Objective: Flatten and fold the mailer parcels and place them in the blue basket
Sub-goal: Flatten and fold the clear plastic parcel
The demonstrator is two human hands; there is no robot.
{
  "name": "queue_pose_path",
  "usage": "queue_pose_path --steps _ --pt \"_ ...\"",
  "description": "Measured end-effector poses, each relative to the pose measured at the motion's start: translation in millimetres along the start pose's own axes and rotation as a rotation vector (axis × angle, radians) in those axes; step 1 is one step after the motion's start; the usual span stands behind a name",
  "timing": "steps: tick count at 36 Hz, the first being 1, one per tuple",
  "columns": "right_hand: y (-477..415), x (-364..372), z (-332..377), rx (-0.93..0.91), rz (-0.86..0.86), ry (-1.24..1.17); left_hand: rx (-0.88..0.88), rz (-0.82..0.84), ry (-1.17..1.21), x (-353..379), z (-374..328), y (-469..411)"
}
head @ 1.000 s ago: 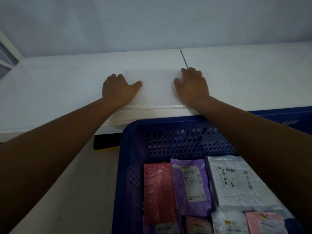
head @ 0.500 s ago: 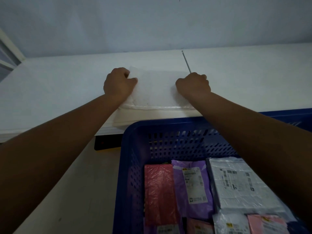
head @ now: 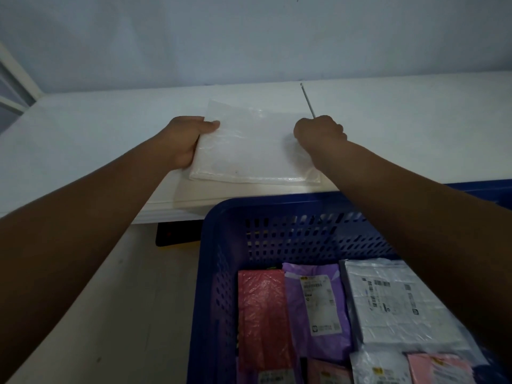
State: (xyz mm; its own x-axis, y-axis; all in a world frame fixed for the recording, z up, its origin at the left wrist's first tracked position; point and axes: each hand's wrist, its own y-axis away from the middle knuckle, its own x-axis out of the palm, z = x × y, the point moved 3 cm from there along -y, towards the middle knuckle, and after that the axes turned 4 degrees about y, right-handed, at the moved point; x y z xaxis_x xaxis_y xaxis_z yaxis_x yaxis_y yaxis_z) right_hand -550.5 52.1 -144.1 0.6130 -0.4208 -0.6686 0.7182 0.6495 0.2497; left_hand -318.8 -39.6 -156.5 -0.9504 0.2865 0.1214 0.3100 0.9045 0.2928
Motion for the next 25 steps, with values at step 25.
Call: queue_pose_path --steps 25 --pt "-13.6 -8.6 -22.7 -0.152 0.446 -0.593 0.069 0.143 0.059 -3.8 0.4 2.9"
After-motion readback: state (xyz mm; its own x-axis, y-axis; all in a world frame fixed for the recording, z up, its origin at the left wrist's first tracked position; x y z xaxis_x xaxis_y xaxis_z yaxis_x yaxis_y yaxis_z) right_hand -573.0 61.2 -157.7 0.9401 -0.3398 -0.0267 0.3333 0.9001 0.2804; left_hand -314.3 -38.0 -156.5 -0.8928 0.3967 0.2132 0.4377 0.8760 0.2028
